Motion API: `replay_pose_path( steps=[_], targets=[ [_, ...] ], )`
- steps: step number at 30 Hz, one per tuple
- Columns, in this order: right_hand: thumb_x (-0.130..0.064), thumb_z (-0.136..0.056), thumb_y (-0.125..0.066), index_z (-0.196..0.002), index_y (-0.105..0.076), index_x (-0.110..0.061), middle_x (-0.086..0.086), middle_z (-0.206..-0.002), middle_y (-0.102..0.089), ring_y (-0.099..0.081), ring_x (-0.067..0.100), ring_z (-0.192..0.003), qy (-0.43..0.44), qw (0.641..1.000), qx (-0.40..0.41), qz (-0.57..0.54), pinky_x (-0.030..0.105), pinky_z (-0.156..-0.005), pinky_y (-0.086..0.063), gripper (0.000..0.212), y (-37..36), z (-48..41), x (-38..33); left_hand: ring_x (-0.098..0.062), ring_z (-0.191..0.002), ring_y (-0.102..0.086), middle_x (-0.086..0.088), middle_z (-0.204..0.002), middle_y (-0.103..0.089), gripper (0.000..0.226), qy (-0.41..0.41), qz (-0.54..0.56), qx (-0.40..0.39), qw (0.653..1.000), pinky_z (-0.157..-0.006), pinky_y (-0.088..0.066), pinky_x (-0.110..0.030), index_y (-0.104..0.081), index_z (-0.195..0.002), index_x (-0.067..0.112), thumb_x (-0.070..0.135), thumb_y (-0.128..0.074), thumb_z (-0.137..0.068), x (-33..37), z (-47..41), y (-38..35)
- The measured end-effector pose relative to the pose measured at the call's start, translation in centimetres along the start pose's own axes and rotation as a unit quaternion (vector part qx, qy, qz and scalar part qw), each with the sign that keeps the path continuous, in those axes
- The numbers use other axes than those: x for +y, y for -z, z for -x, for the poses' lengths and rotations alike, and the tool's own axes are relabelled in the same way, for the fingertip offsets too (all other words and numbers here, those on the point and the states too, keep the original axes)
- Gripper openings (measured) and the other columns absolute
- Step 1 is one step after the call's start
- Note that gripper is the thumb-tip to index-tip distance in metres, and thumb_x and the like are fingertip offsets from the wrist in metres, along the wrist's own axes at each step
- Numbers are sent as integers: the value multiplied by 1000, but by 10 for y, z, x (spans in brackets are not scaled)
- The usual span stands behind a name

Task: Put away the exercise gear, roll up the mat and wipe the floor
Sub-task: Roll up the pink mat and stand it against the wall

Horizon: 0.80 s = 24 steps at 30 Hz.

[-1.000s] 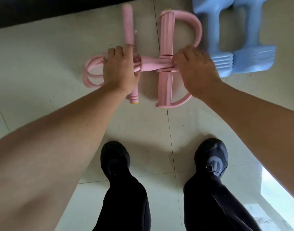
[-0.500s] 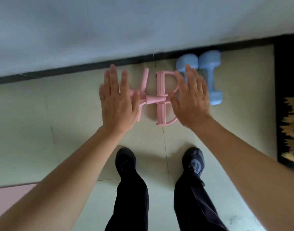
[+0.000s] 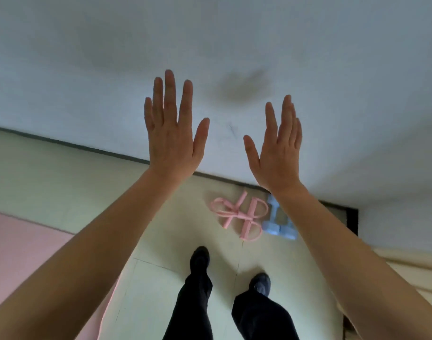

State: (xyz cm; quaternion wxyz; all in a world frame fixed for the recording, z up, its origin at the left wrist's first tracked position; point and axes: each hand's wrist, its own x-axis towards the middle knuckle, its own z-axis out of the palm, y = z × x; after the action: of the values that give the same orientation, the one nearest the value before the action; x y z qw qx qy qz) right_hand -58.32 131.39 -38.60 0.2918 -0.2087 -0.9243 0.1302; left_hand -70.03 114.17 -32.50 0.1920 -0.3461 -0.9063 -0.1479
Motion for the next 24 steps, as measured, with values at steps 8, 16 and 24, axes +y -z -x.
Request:
replay_pose_path(
  steps=[8, 16, 24],
  targets=[
    [-46, -103, -46, -157, -23, -8, 26, -164, -11, -12, 39, -153, 211, 973, -16, -89, 56, -121, -17, 70, 97, -66, -159, -37, -151, -4, -22, -162, -8, 67, 174, -141, 87, 971, -117, -16, -58, -16, -155, 8, 46, -33, -103, -83, 88, 219],
    [-49, -104, -43, -158, -23, -11, 22, -165, -12, -14, 36, -153, 343, 929, 22, -138, 55, -121, -16, 69, 157, -40, -339, -39, -150, -10, -24, -160, -15, 66, 228, -245, 152, 930, -116, -19, -60, -24, -154, 8, 47, -36, -102, -138, 190, 384],
    [-48, -103, -44, -158, -24, -12, 23, -164, -13, -18, 39, -151, 417, 888, 15, -193, 55, -121, -18, 68, 182, 106, -554, -40, -148, -13, -22, -161, -15, 66, 322, -313, 139, 882, -114, -21, -62, -24, -154, 10, 48, -32, -101, -220, 412, 542]
  ],
)
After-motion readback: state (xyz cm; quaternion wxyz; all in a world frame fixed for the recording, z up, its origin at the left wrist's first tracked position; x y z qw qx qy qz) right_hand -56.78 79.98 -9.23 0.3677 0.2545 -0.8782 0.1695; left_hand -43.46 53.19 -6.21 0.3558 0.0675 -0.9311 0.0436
